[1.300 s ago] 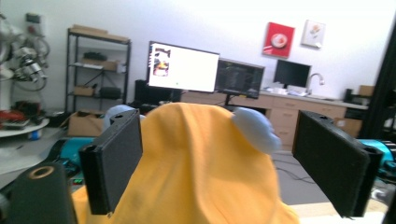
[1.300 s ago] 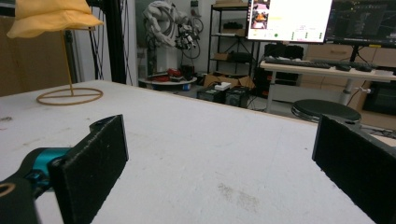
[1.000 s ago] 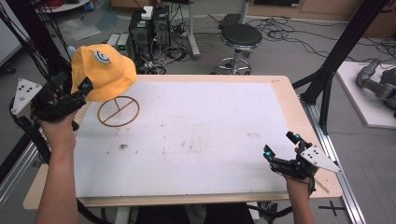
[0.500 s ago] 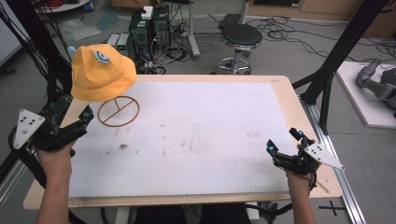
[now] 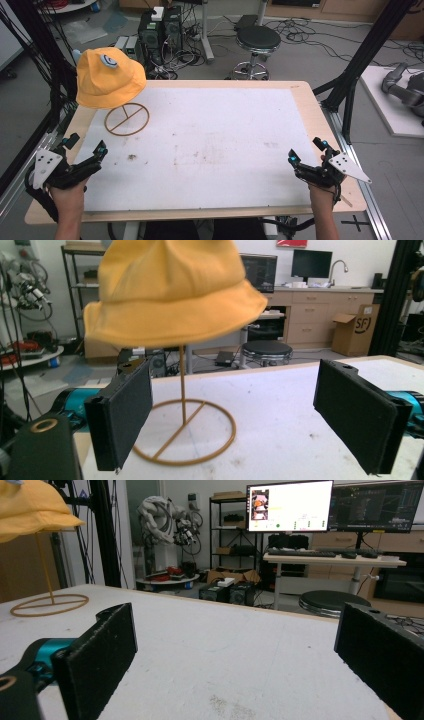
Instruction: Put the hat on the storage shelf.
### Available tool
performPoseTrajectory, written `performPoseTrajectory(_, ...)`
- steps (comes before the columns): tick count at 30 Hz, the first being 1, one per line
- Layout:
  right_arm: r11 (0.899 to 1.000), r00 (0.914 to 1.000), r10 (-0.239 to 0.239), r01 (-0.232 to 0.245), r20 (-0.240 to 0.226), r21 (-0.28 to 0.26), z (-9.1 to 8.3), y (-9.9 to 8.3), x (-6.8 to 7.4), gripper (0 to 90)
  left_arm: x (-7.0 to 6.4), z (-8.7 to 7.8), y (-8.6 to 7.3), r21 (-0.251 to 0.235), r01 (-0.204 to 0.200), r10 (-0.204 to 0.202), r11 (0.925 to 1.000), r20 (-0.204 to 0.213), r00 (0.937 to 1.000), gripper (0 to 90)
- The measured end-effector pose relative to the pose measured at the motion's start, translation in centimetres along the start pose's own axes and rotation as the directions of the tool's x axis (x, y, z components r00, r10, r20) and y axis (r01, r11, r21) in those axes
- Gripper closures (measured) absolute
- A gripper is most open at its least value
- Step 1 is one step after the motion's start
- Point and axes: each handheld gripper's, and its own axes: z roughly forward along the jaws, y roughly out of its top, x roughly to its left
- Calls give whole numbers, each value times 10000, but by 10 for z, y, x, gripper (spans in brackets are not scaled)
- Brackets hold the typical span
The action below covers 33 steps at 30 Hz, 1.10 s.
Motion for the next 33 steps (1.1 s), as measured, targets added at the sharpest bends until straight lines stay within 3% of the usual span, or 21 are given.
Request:
performPoseTrajectory(4,9998,9999,-162,162,-22,92,3,-2,2,31,4,-5,-9,-73,289,-289,9996,-76,9996,161)
performPoseTrajectory(8,9989,9991,-407,409,-133,228,5,-4,5,31,4,-6,-18,170,198,-195,9997,-130,9997,157)
performPoseTrajectory(12,9990,9992,-368,372,-154,237,6,-5,6,31,3,-7,-17,-97,413,-413,9991,-5,9991,156)
performPoseTrajectory(19,9986,9989,-412,419,-212,316,6,-6,7,32,-3,-5,-18,-111,225,-224,9997,144,9996,155)
performPoseTrajectory(33,9998,9994,-182,185,-285,100,6,-4,13,31,-5,-5,-19,-67,237,-235,9997,376,9990,155)
